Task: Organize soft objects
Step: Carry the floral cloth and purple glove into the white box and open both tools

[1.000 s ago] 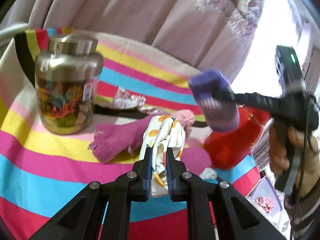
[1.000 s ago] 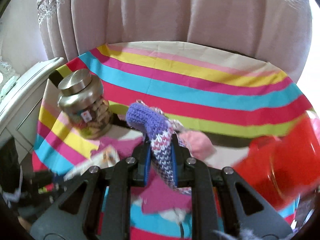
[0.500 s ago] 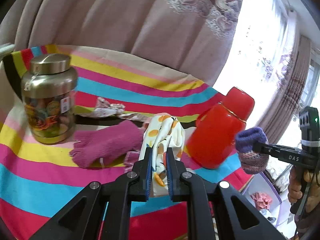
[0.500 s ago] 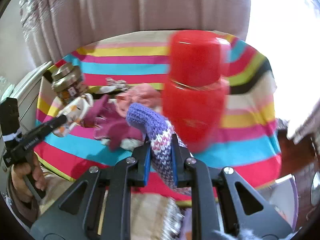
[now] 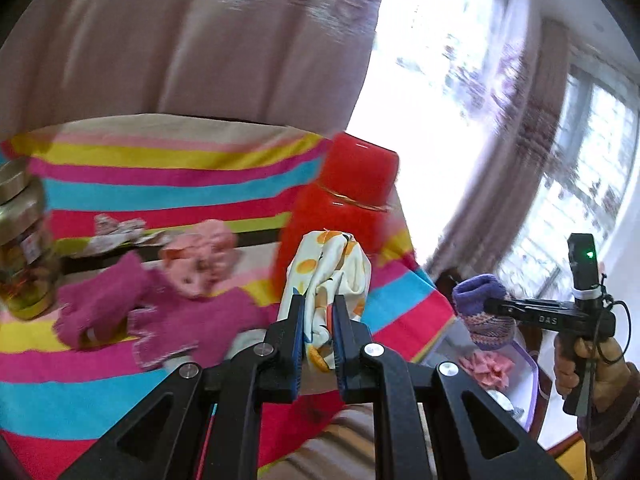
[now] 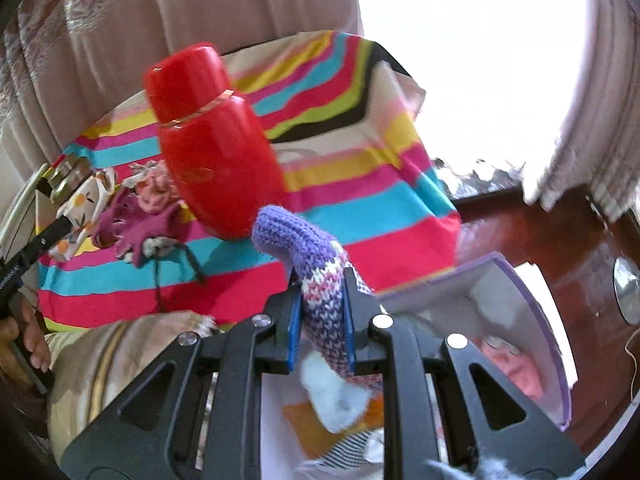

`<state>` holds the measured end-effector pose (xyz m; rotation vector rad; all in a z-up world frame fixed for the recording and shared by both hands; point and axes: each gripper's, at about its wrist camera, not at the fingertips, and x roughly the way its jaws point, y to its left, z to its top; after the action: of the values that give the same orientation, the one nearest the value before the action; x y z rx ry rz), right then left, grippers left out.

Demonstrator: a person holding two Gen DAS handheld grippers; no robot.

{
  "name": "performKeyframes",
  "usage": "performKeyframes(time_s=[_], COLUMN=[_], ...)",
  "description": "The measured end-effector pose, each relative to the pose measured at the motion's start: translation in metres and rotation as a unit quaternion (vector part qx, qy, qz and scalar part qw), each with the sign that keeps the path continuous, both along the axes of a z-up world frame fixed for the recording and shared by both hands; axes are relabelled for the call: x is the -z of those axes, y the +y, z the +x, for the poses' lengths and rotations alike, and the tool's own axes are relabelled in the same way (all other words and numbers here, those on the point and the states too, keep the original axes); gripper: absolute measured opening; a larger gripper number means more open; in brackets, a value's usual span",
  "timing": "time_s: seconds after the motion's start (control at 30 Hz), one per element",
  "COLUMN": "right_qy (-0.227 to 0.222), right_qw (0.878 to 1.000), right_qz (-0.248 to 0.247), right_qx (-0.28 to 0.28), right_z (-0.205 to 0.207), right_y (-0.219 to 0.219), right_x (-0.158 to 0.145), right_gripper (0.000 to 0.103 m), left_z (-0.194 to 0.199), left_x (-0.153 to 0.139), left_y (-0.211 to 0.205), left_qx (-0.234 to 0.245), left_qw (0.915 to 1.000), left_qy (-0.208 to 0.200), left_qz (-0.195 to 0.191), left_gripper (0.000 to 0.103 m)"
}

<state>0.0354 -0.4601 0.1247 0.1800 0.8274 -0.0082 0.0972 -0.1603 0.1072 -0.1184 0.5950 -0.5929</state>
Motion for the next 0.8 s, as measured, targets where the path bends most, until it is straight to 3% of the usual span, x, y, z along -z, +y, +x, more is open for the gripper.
performKeyframes(time_s=[0.37, 0.63, 0.73, 0.77, 0.8], right_qy=[0.033, 0.056, 0.066, 0.082, 0.095], right_qw=[0.998, 0.993, 0.989, 0.985, 0.982], right_qz=[0.044, 0.095, 0.124, 0.136, 0.143], right_qx=[0.018, -0.030, -0.052, -0.064, -0.072], right_z=[-0.036, -0.043, -0.039, -0.036, -0.034], right_y=[-0.034, -0.008, 0.005, 0.010, 0.012], right_x=[0.045, 0.079, 0.092, 0.098, 0.104], right_gripper=[0.020, 0.021, 0.029, 0.043, 0.049], left_z=[-0.001, -0.006, -0.007, -0.006, -0.006], left_x=[-0.015, -0.018, -0.016, -0.014, -0.014], left_y=[-0.111, -0.175, -0.190, -0.194, -0.197], left_qx=[0.099, 0.148, 0.157, 0.160, 0.163], left_qw=[0.9942, 0.9870, 0.9849, 0.9842, 0.9836], left_qy=[-0.007, -0.014, -0.012, -0.010, -0.009], left_qz=[0.040, 0.063, 0.072, 0.075, 0.077], left_gripper=[0.013, 0.013, 0.013, 0.013, 0.013])
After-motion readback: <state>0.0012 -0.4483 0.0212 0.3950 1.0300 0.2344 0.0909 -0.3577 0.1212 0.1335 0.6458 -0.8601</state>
